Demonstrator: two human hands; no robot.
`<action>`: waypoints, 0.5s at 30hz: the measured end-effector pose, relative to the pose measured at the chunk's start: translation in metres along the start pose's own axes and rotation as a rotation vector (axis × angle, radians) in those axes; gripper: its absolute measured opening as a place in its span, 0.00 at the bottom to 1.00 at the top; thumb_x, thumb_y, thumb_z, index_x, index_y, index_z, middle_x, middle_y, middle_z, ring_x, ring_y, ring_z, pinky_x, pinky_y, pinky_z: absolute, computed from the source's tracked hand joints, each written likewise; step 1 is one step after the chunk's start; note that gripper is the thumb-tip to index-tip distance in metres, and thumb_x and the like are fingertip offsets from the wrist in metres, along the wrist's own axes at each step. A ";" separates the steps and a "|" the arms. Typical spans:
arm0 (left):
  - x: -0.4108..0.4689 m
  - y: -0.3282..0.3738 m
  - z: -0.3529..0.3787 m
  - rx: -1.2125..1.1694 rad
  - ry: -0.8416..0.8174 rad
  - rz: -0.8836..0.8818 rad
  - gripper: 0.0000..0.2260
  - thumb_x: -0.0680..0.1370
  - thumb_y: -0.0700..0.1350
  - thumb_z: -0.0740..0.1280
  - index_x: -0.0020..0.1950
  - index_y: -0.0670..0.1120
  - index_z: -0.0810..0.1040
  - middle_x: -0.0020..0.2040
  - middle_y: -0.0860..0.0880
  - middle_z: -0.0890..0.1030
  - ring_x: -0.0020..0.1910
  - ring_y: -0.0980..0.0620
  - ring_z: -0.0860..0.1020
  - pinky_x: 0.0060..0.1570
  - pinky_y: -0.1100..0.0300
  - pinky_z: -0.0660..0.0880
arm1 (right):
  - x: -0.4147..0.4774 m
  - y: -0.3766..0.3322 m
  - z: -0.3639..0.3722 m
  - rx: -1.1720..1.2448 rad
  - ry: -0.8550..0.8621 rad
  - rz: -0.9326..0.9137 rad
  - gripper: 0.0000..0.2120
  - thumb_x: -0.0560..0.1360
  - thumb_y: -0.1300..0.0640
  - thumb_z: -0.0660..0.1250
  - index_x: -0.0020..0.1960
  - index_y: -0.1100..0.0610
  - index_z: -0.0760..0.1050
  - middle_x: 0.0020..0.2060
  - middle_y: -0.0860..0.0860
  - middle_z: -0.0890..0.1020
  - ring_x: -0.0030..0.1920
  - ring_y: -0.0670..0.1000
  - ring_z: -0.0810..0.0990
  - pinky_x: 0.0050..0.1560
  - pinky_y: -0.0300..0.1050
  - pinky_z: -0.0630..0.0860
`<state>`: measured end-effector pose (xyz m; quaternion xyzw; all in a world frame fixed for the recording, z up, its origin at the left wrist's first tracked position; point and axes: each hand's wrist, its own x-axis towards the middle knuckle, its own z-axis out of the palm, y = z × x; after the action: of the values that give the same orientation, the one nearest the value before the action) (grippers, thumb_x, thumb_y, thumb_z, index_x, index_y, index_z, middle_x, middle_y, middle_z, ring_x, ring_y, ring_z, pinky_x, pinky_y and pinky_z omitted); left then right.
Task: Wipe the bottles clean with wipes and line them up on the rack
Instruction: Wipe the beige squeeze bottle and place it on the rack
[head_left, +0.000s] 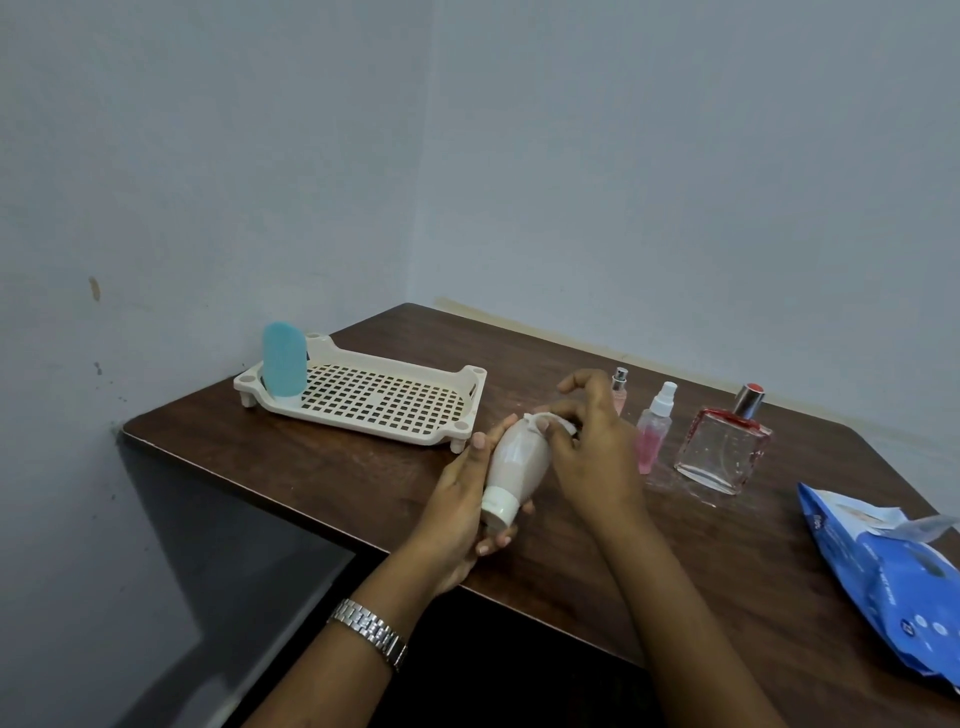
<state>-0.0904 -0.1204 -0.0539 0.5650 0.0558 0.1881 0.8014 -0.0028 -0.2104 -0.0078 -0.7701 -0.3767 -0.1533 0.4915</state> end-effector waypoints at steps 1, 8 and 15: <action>-0.001 0.000 0.001 0.003 0.010 0.004 0.21 0.81 0.60 0.49 0.68 0.58 0.71 0.32 0.40 0.77 0.18 0.54 0.67 0.16 0.70 0.59 | -0.001 -0.003 0.001 -0.012 -0.020 -0.017 0.16 0.75 0.65 0.66 0.52 0.48 0.63 0.42 0.49 0.82 0.42 0.37 0.77 0.37 0.22 0.68; -0.002 -0.001 0.006 -0.003 0.079 0.018 0.26 0.75 0.62 0.52 0.66 0.52 0.73 0.30 0.50 0.79 0.19 0.56 0.69 0.16 0.69 0.60 | -0.020 -0.020 0.008 -0.134 -0.190 -0.174 0.16 0.76 0.63 0.63 0.48 0.45 0.59 0.44 0.47 0.80 0.45 0.46 0.79 0.44 0.47 0.78; -0.004 0.000 0.008 -0.016 0.095 0.041 0.28 0.74 0.62 0.53 0.69 0.50 0.72 0.35 0.53 0.82 0.20 0.56 0.71 0.15 0.69 0.60 | -0.021 -0.022 -0.005 -0.140 -0.340 -0.222 0.19 0.76 0.63 0.61 0.44 0.42 0.56 0.44 0.43 0.78 0.43 0.40 0.77 0.38 0.34 0.74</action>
<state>-0.0920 -0.1286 -0.0515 0.5502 0.0806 0.2317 0.7982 -0.0322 -0.2187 -0.0040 -0.7708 -0.5253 -0.1002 0.3464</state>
